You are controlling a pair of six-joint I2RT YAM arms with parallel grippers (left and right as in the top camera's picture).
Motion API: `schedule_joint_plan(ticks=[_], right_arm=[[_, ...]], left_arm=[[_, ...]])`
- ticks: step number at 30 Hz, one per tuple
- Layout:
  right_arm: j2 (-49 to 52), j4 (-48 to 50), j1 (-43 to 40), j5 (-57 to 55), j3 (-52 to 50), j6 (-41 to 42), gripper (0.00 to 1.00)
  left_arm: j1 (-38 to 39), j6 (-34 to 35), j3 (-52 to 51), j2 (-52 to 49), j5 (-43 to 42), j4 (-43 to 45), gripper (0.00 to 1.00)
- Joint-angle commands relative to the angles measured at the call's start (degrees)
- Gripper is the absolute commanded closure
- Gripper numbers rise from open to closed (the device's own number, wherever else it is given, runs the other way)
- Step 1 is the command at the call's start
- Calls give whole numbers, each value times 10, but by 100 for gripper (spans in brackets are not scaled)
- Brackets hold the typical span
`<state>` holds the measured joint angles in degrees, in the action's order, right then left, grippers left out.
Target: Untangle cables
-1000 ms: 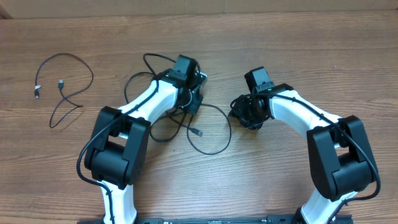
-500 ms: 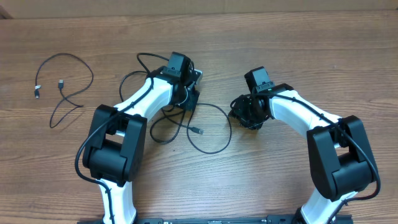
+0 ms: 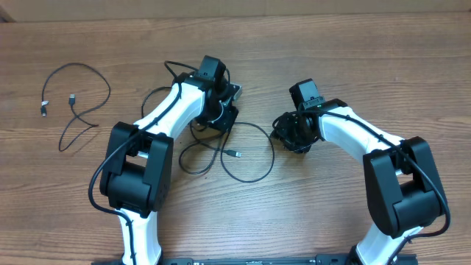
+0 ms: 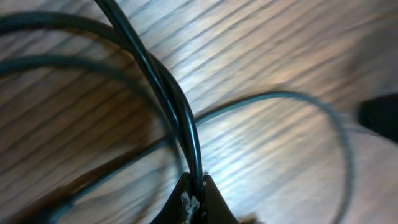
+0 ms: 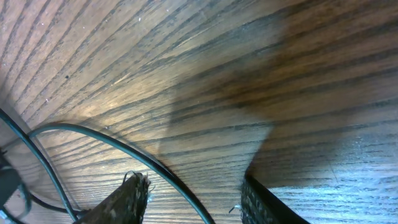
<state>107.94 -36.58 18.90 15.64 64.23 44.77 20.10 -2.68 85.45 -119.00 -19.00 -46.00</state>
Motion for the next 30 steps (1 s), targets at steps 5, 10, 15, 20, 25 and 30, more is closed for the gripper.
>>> schedule_joint_plan(ticks=[5, 10, 15, 20, 25, 30], right_arm=[[3, -1, 2, -32, -5, -3, 53], [3, -1, 2, -32, -5, -3, 52], [3, -1, 2, -36, -5, -3, 52], [3, -1, 2, -36, -5, -3, 48], [3, 0, 2, -37, -5, -3, 45], [3, 0, 2, -43, -5, -3, 44]], left_arm=[[-3, 4, 41, 120, -81, -1, 96], [-3, 20, 66, 189, -81, 14, 96], [-3, 49, 88, 255, -81, 58, 96], [-3, 51, 98, 310, -80, 113, 96], [-3, 50, 98, 347, 29, 133, 96], [-3, 50, 98, 340, 247, 129, 96]])
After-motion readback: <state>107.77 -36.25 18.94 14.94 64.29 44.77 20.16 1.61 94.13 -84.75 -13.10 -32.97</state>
